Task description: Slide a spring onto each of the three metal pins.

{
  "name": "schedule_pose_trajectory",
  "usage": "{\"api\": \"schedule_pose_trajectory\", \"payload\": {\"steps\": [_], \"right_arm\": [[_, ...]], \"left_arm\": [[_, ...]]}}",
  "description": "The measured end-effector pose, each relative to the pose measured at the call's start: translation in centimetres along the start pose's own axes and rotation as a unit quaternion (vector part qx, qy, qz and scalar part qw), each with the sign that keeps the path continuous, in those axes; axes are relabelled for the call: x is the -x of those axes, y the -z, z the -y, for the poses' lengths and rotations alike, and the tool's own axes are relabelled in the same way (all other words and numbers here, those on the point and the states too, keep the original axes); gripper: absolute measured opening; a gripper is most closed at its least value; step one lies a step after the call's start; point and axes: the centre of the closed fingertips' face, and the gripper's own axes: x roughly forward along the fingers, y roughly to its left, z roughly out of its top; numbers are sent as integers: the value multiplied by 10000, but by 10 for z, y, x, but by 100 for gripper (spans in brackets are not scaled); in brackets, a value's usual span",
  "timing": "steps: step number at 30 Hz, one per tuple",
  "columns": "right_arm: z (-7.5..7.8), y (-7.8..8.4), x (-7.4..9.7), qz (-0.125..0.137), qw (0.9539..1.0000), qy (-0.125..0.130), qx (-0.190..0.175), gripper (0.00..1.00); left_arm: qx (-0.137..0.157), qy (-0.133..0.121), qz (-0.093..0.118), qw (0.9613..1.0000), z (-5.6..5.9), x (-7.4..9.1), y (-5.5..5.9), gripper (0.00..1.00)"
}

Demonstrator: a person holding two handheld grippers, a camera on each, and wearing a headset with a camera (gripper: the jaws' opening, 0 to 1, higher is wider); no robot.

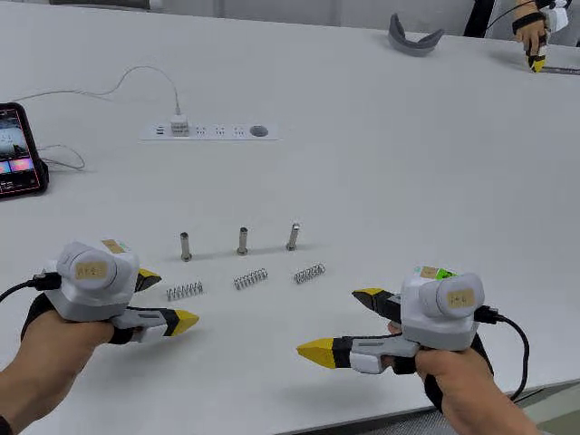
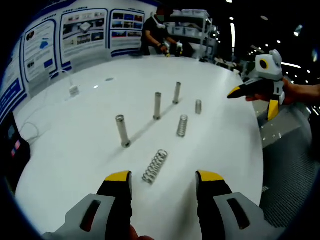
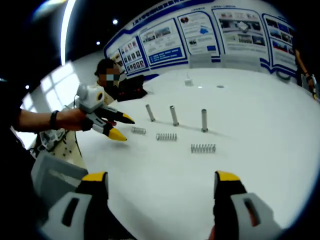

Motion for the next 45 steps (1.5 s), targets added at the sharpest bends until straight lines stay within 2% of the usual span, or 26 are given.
{"api": "schedule_pose_trajectory", "payload": {"steps": [8,13,17,20,22,23,24,32,45], "right_arm": [[1,2,1,-12,10000,9,-16,89],[2,3,2,-22,10000,11,-22,89],[2,2,3,-16,10000,11,-24,89],[3,2,3,-38,10000,13,-1,88],[3,3,2,-70,10000,2,48,88],[3,3,2,-73,10000,-2,52,88],[2,2,2,-58,10000,-23,39,88],[0,2,1,-60,10000,-59,44,88],[1,0,3,-23,10000,-96,5,87]], "left_arm": [[-51,33,9,10000,-1,-8,-2,45],[-34,77,-47,10000,0,-13,1,38],[-159,52,-5,9999,2,-13,-2,32],[-318,60,-2,9995,3,-14,-1,25],[-491,-89,-1,9988,-1,-15,0,18],[-516,-155,-48,9985,-4,-15,1,14],[-381,-85,-28,9992,-2,-15,1,12],[-236,-164,43,9996,-3,-10,1,11],[-163,-219,237,9993,0,8,-7,10]]}}
